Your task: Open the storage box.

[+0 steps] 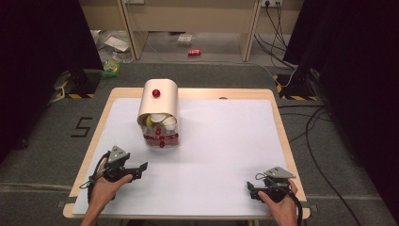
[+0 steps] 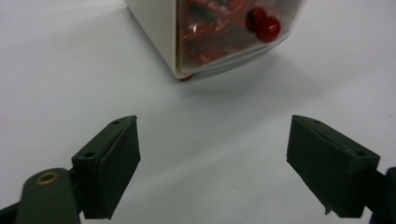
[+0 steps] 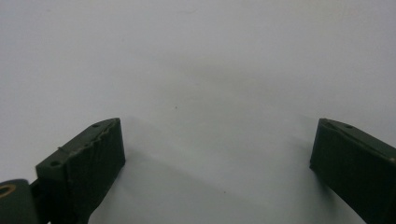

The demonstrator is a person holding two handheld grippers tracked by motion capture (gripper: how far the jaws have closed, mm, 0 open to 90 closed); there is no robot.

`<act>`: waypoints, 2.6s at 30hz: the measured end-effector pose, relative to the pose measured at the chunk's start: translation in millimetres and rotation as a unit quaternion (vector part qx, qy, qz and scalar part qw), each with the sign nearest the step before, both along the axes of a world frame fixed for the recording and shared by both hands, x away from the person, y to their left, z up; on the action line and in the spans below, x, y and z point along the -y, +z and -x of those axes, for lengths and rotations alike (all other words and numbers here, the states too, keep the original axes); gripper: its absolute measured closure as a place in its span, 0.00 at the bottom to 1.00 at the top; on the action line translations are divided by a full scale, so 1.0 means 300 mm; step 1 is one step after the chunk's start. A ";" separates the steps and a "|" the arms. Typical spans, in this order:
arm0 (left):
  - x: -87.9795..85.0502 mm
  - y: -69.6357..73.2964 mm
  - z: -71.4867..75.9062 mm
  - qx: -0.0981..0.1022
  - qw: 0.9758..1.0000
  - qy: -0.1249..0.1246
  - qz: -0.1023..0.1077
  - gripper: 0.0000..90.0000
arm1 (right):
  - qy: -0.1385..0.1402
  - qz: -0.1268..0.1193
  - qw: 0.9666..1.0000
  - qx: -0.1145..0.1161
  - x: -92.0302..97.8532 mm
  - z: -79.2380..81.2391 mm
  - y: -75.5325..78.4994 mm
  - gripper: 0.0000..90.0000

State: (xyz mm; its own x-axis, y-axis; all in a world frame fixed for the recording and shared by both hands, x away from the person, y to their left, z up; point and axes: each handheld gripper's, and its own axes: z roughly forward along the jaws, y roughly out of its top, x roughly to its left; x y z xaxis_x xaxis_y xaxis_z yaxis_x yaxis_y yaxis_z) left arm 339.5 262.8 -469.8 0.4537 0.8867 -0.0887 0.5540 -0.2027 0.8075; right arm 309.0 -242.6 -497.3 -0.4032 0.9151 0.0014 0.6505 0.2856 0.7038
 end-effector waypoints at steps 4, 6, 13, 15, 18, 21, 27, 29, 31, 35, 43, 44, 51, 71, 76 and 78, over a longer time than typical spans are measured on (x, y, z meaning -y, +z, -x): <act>0.010 0.031 -0.001 0.011 1.000 -0.010 0.014 0.20 | 0.001 0.001 1.000 0.001 0.001 -0.001 0.000 0.04; 0.022 0.047 -0.006 0.015 1.000 -0.017 0.014 0.21 | 0.000 0.000 1.000 0.001 0.000 0.000 -0.001 0.04; 0.044 0.088 -0.008 0.028 0.999 -0.031 0.015 0.23 | 0.000 0.000 1.000 0.001 0.000 0.000 -0.001 0.03; 0.048 0.104 -0.010 0.031 0.999 -0.034 0.016 0.24 | 0.000 0.000 1.000 0.001 0.000 0.000 -0.001 0.03; 0.052 0.127 -0.011 0.037 0.998 -0.039 0.017 0.25 | -0.001 0.000 1.000 0.003 -0.001 0.000 -0.002 0.03; 0.055 0.147 -0.013 0.038 0.998 -0.047 0.023 0.27 | -0.002 -0.002 1.000 0.002 -0.002 0.001 -0.002 0.03; 0.060 0.190 -0.019 0.048 0.997 -0.053 0.019 0.30 | -0.002 -0.002 1.000 0.002 -0.002 0.001 -0.003 0.03; 0.061 0.197 -0.018 0.050 0.997 -0.054 0.018 0.31 | -0.002 -0.002 1.000 0.002 -0.002 0.001 -0.003 0.03; 0.064 0.209 -0.018 0.054 0.997 -0.056 0.015 0.32 | -0.001 -0.001 1.000 0.003 -0.001 0.000 -0.003 0.03; 0.072 0.233 -0.017 0.062 0.996 -0.064 0.011 0.35 | -0.001 -0.001 1.000 0.004 -0.001 0.000 -0.003 0.03; 0.096 0.284 -0.022 0.076 0.994 -0.079 0.003 0.40 | -0.001 -0.002 1.000 0.004 -0.001 0.001 -0.004 0.03; 0.099 0.292 -0.023 0.079 0.994 -0.080 0.001 0.40 | -0.001 -0.002 1.000 0.004 -0.001 0.001 -0.004 0.03; 0.118 0.337 -0.044 0.093 0.992 -0.082 -0.008 0.43 | -0.002 -0.002 1.000 0.003 -0.001 0.001 -0.004 0.03; 0.157 0.376 -0.126 0.099 0.991 -0.085 -0.029 0.60 | 0.000 -0.001 1.000 0.004 0.000 0.000 -0.004 0.03; 0.172 0.374 -0.146 0.100 0.990 -0.091 -0.034 0.64 | -0.001 -0.002 1.000 0.003 -0.001 0.001 -0.004 0.03; 0.177 0.370 -0.156 0.100 0.990 -0.090 -0.038 0.66 | 0.000 -0.002 1.000 0.003 0.000 0.001 -0.004 0.03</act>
State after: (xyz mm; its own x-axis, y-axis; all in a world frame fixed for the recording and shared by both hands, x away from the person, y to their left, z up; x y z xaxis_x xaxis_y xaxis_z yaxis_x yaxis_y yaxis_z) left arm 386.2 209.8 -358.7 0.6073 0.7901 0.0828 0.3343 -0.3487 0.8756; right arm 308.7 -242.5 -498.4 -0.4023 0.9155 0.0028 0.6459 0.2817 0.7096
